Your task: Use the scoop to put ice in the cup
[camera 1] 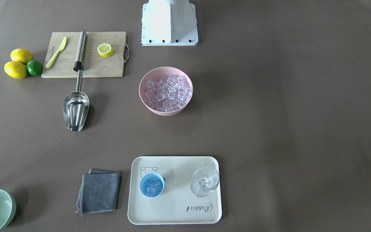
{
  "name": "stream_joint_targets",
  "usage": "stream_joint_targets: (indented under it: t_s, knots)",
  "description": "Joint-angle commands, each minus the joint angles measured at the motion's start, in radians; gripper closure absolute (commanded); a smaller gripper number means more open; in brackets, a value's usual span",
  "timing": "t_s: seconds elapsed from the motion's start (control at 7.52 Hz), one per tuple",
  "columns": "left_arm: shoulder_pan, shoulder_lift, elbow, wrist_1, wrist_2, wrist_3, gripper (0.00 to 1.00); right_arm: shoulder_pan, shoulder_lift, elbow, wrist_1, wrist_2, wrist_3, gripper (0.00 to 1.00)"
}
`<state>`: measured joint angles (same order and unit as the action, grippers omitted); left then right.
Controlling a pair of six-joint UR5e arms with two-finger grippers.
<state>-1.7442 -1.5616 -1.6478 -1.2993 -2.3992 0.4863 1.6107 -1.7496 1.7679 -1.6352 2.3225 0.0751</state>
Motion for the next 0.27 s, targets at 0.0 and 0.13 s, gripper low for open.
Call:
stream_joint_targets:
  t_s: [0.0, 0.13]
  knots:
    - [0.002, 0.0, 0.002, 0.0, 0.0, 0.0, 0.02, 0.0, 0.001, 0.001, 0.0, -0.002, 0.0, 0.01]
    - [0.0, -0.002, 0.006, 0.0, 0.0, 0.0, 0.02, 0.0, 0.001, 0.001, 0.0, -0.002, -0.001, 0.01]
